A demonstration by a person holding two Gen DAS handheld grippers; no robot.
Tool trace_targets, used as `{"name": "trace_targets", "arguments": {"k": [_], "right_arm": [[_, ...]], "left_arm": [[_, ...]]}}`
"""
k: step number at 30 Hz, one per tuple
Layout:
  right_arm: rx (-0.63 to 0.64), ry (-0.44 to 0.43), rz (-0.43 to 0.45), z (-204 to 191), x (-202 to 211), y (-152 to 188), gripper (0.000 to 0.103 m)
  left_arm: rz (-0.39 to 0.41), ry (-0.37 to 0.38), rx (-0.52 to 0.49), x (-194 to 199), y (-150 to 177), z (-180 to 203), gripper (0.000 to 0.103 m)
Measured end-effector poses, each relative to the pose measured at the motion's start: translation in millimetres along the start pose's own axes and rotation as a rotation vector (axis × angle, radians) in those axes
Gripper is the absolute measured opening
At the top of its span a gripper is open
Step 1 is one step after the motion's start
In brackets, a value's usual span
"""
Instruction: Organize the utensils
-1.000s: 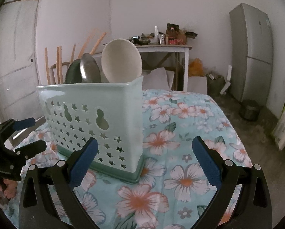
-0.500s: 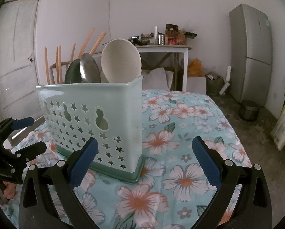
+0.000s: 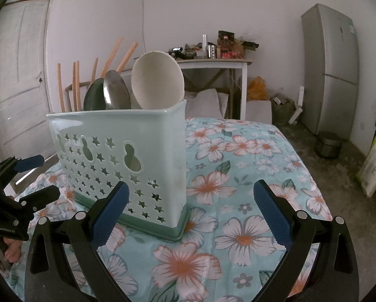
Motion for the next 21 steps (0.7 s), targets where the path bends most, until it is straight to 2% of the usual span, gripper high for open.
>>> {"name": "trace_targets", "arguments": {"k": [21], "right_arm": [[-0.005, 0.007, -0.003, 3.2, -0.3, 2.1, 0.095]], "left_arm": [[-0.002, 0.006, 0.006, -2.0, 1.4, -0.1, 0.099]]}}
Point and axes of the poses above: each gripper's, at about its wrist camera, not at the fingertips, and x roughly against the way its jaws point, z to its right, y to its underside, the point moved 7 cm from there along -x, roughly the way its jaws point, and after that the axes turned 3 degrees about -y, right-handed, at the moved point
